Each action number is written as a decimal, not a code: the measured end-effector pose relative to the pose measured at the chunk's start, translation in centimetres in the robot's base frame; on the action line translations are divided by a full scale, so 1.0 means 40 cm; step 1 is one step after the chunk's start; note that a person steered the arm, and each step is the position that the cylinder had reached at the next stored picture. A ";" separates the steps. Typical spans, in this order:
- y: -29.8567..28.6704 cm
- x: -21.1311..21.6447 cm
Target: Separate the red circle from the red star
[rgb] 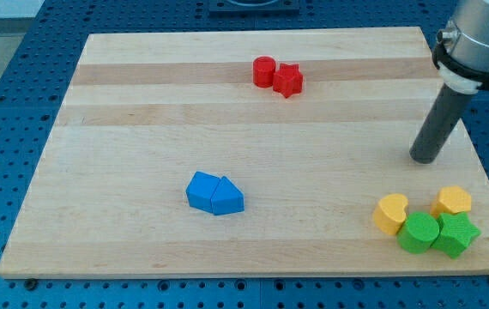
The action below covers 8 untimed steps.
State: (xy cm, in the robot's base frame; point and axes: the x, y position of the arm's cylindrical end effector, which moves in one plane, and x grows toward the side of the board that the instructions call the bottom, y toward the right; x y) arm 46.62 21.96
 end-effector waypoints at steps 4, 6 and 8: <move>-0.305 -0.448; -0.363 -0.502; -0.375 -0.505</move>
State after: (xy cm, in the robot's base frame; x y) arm 26.41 6.95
